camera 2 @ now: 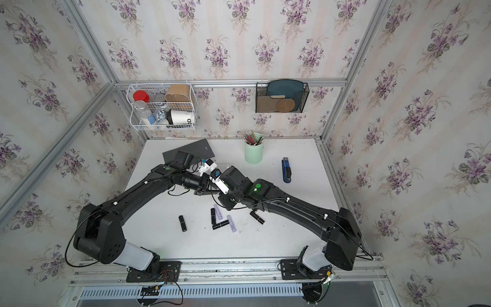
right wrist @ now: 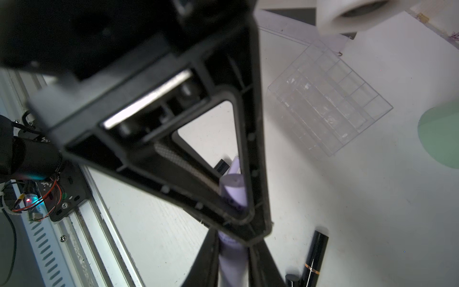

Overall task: Arrange the lipsticks in the organizer
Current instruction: Pick up the lipstick at the center of the board.

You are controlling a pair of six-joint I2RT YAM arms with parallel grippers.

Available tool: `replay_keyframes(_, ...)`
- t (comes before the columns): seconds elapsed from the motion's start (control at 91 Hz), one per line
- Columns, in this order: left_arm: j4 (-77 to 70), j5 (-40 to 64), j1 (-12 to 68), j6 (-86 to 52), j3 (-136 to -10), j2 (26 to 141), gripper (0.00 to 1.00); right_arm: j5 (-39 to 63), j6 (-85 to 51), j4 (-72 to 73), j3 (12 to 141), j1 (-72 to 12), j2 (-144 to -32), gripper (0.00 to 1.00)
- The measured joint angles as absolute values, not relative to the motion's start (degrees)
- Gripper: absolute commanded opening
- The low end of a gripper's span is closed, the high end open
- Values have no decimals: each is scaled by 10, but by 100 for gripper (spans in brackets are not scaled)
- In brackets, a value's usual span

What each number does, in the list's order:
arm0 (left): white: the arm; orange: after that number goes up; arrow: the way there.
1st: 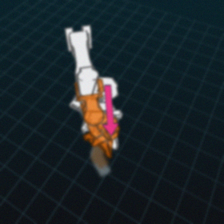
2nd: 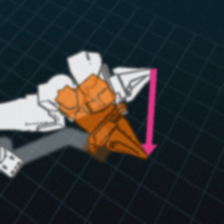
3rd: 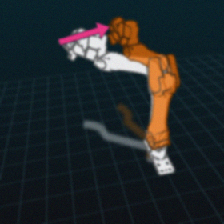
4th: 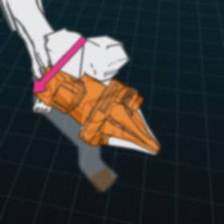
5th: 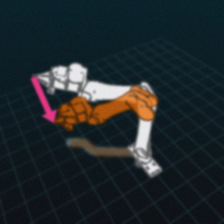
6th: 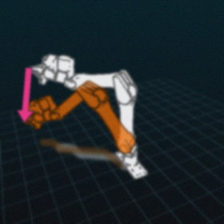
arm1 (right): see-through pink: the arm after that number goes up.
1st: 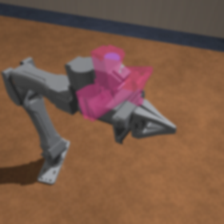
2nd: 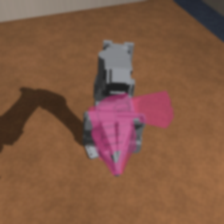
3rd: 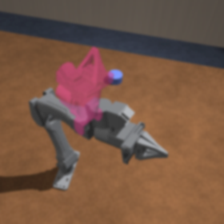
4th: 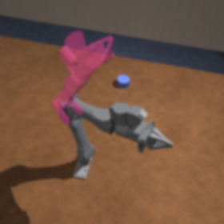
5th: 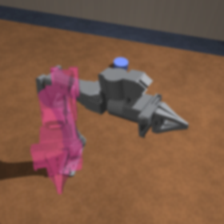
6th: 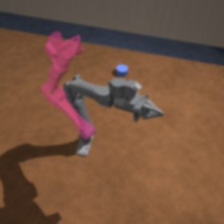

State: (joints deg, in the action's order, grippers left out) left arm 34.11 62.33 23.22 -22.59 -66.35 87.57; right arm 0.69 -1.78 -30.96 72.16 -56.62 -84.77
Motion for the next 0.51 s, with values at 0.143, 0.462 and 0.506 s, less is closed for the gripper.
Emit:
replay_keyframes(0.143,333,630,231,-233,-667,875,0,26,-33,-304,726,-548,-851,49)
replay_keyframes(0.462,194,640,185,-350,-615,873,0,134,-139,-253,696,-448,-817,73)
replay_keyframes(0.506,159,641,177,-373,-599,868,0,153,-177,-235,684,-420,-811,72)
